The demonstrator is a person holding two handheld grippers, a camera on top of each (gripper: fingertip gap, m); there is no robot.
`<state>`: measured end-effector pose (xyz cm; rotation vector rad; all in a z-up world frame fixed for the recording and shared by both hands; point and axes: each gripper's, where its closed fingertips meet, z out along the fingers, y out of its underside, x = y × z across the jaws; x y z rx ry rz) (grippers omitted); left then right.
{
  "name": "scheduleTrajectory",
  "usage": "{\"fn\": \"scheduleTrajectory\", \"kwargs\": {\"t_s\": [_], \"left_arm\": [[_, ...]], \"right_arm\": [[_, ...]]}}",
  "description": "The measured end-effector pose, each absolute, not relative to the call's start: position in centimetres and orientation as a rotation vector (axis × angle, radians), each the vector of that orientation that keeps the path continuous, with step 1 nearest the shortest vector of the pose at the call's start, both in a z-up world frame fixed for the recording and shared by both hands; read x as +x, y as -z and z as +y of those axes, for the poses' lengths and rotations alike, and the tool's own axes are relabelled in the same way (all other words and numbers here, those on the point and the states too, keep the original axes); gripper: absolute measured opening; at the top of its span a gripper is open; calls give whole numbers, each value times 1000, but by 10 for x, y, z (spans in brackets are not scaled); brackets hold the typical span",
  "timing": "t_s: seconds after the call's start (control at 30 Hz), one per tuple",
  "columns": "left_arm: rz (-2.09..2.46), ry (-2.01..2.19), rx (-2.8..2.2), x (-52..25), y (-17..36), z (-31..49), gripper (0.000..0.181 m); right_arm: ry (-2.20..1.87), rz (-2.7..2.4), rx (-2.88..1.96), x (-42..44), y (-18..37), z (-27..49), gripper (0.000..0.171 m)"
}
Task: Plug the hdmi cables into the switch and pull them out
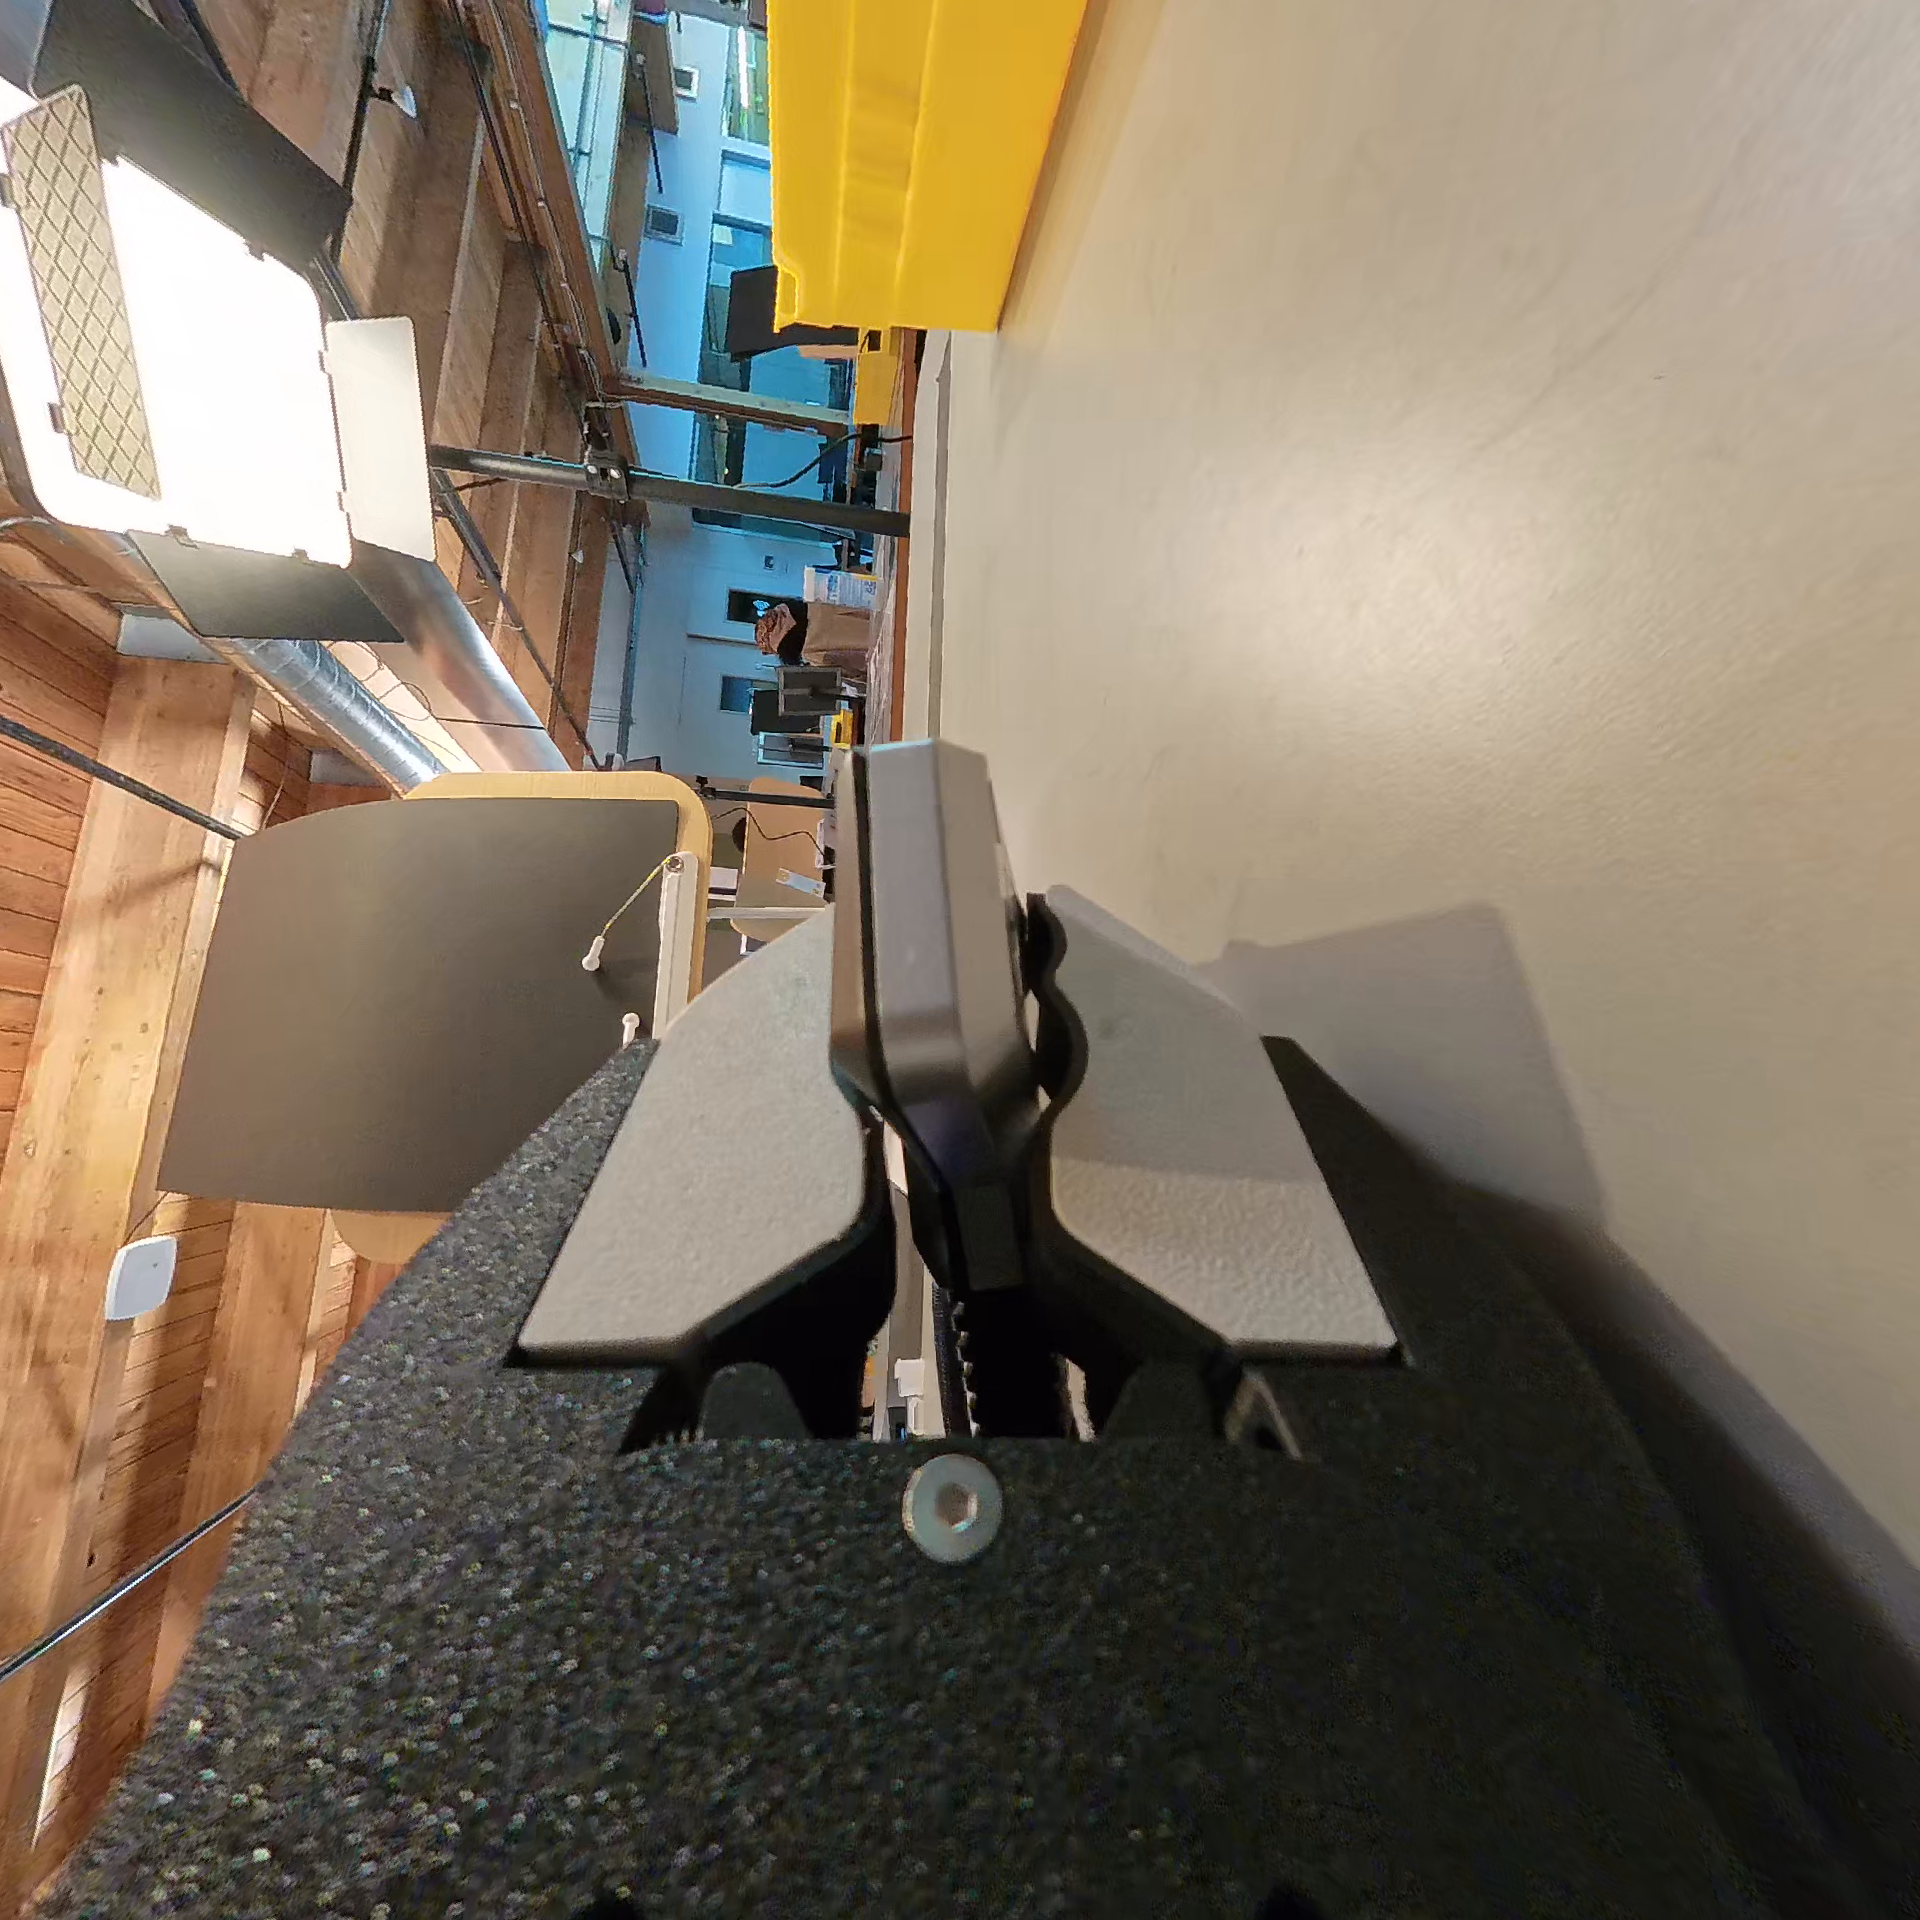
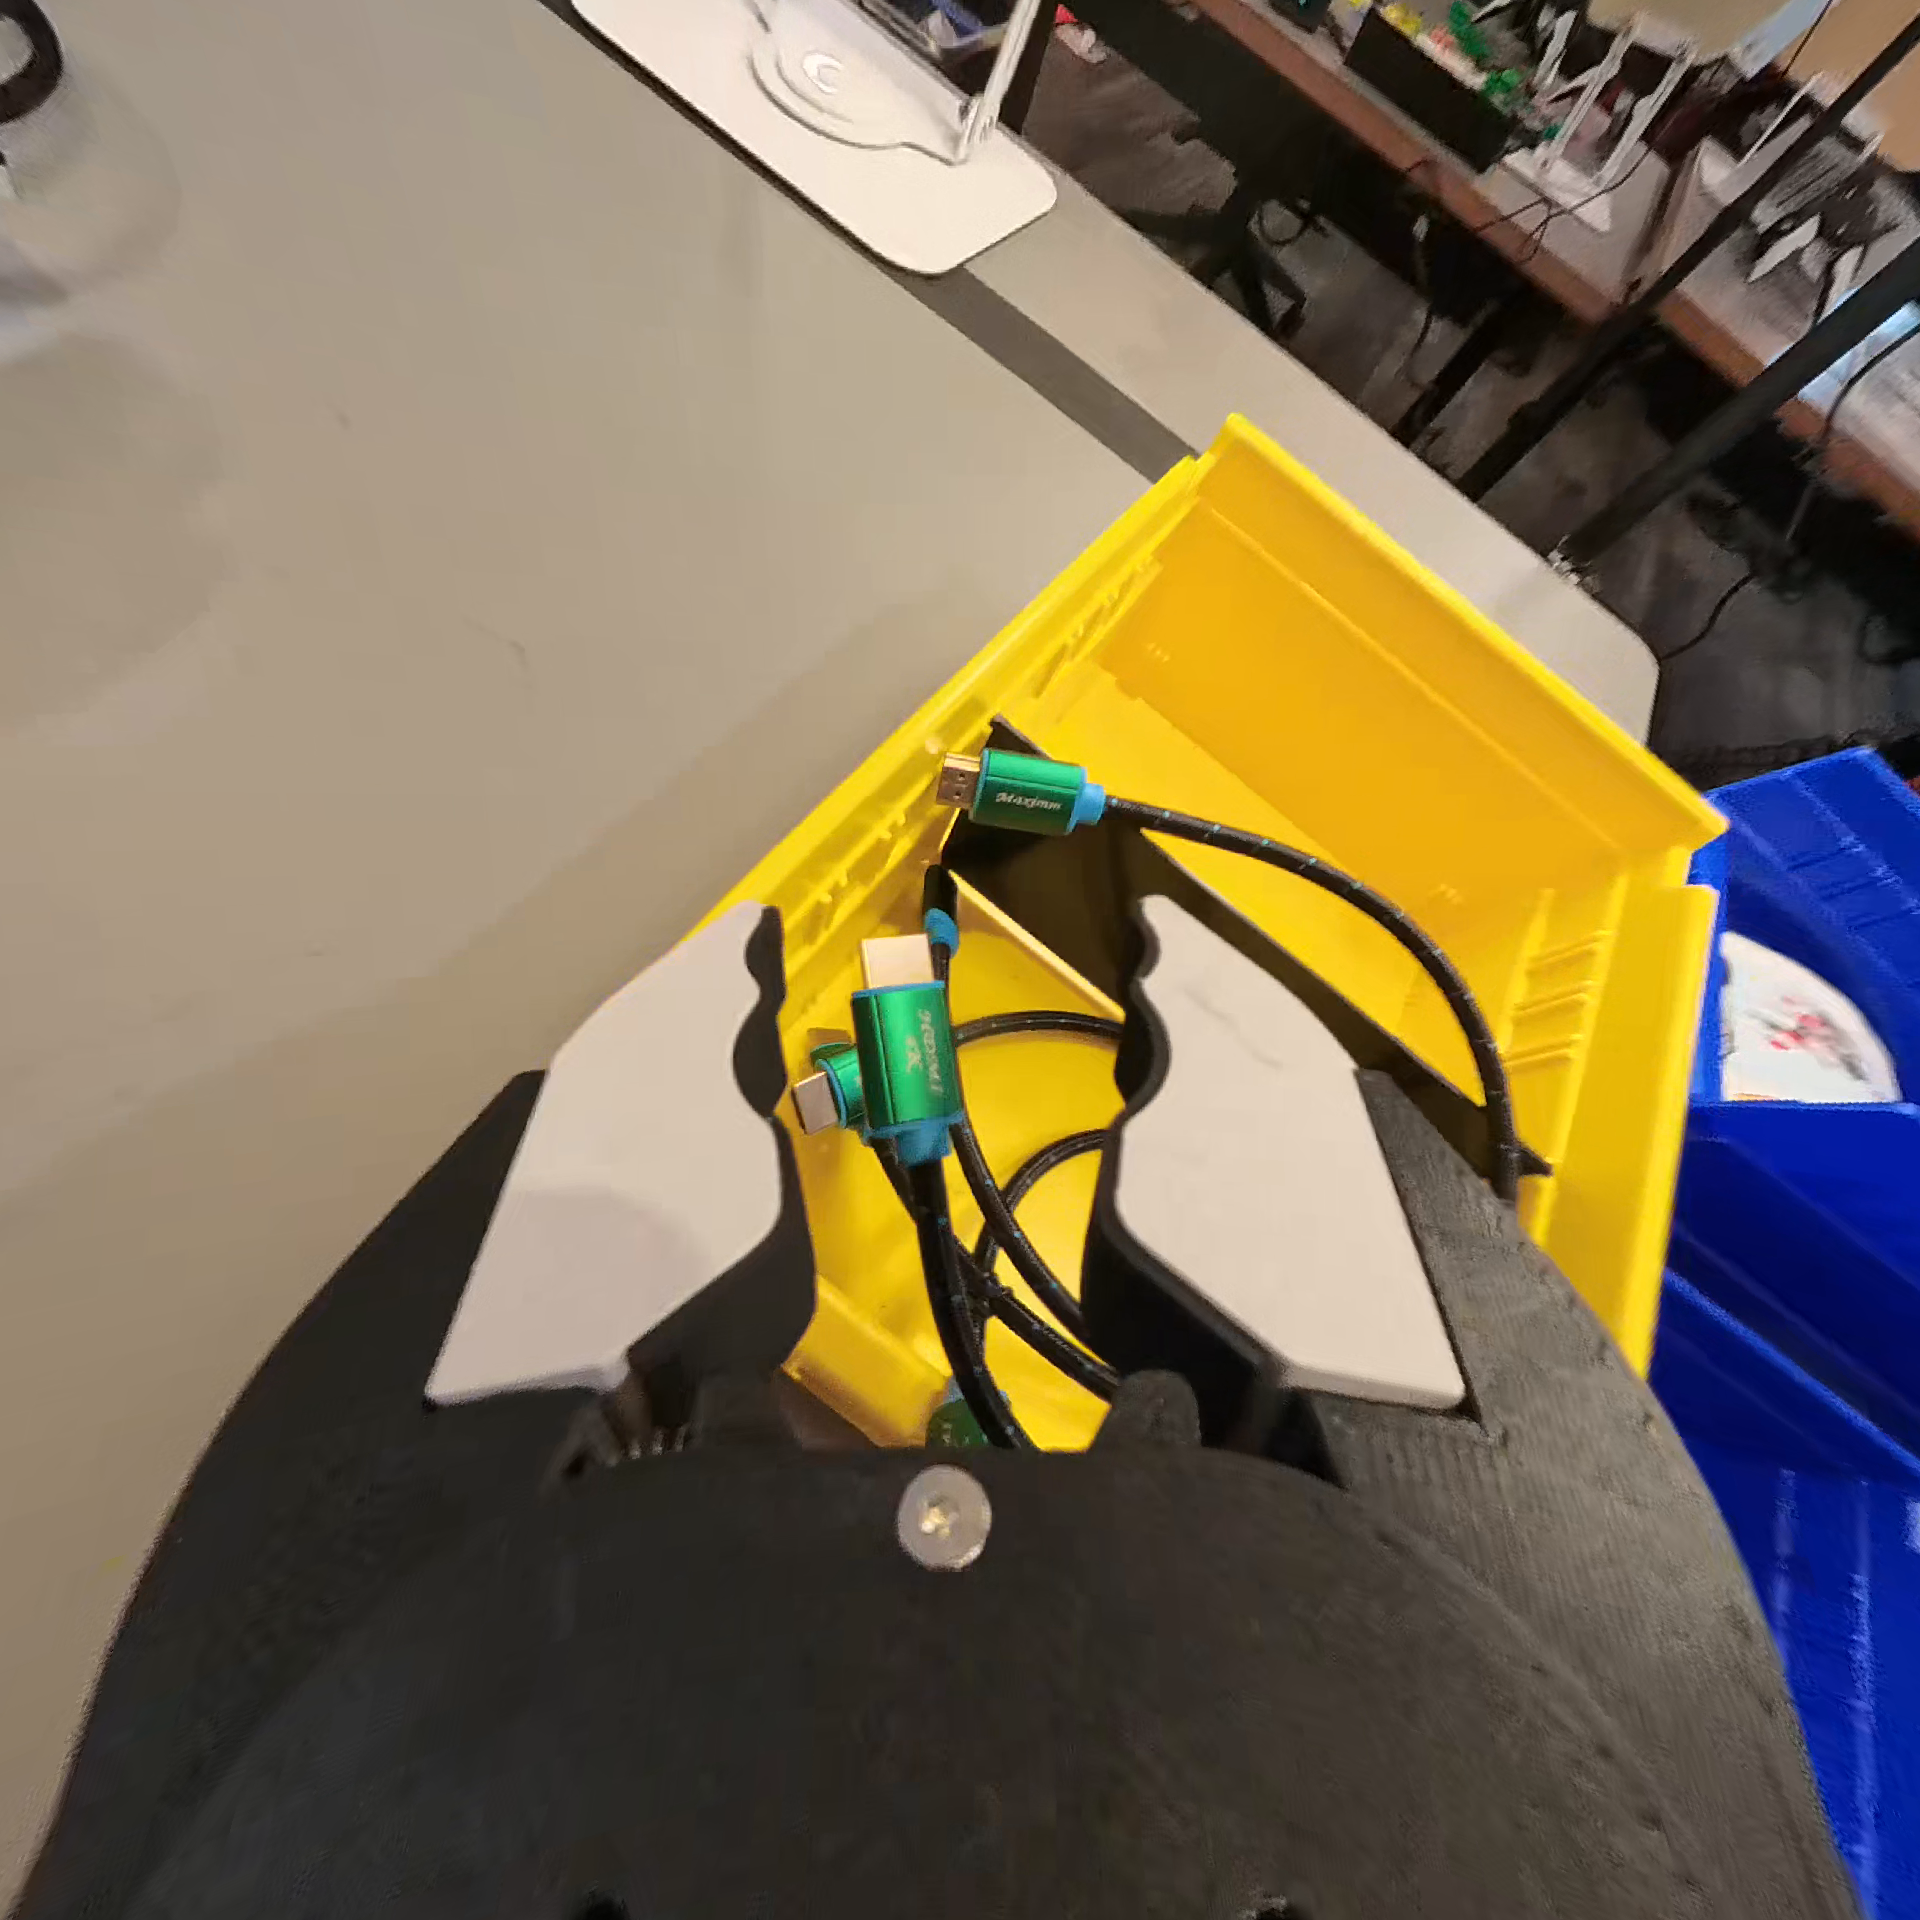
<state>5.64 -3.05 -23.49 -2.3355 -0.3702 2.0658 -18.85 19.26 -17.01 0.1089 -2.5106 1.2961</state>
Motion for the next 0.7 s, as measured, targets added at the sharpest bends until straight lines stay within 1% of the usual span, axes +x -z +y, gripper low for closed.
{"fn": "scheduleTrajectory", "kwargs": {"t_s": [0.07, 0.23, 0.37, 0.47, 0.57, 0.7], "left_arm": [[-359, -2070, -2328, 56, 233, -29, 25], [-288, -2078, -2296, 55, 230, -19, 25], [-196, -2086, -2243, 55, 224, -2, 25], [-141, -2081, -2202, 56, 219, 12, 25], [-115, -2083, -2197, 55, 219, 22, 25], [-135, -2061, -2224, 53, 223, 26, 25]], "right_arm": [[-1269, -2460, 151, -187, 160, 195, 64], [-1089, -2218, 354, -168, 135, 195, 58], [-1067, -1986, 665, -114, 127, 165, 52], [-1189, -1867, 945, -46, 141, 126, 49], [-1278, -1748, 1192, 17, 168, 90, 48], [-1331, -1488, 1461, 82, 201, 61, 46]]}}
